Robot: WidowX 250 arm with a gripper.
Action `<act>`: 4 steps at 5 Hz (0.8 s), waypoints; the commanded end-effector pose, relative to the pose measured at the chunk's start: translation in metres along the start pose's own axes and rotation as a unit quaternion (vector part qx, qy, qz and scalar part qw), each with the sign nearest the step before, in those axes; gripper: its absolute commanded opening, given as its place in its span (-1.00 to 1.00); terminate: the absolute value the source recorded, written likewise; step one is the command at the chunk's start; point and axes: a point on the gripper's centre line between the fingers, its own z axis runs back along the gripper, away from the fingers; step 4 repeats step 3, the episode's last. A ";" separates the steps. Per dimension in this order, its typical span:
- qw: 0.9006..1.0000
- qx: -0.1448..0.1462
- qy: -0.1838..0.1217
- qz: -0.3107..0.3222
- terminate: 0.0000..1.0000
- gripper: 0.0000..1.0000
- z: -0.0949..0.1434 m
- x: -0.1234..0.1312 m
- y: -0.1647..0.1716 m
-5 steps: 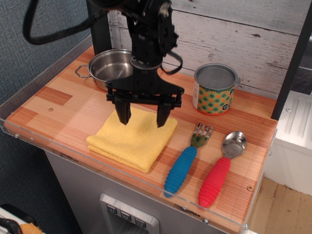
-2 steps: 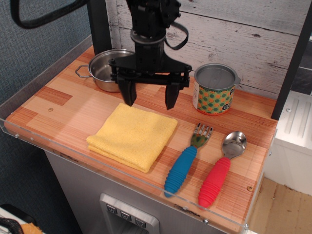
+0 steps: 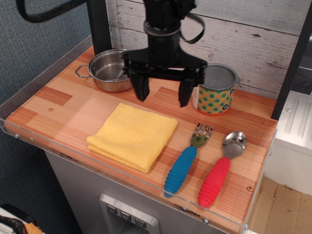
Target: Move the yellow cloth to the left of the blue fork
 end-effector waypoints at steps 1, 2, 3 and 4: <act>0.998 -0.024 -0.035 -0.040 -1.00 1.00 0.031 -0.016 -0.022; 0.997 -0.033 -0.026 -0.071 -1.00 1.00 0.037 -0.025 -0.031; 0.997 -0.033 -0.026 -0.071 1.00 1.00 0.037 -0.025 -0.031; 0.997 -0.033 -0.026 -0.071 1.00 1.00 0.037 -0.025 -0.031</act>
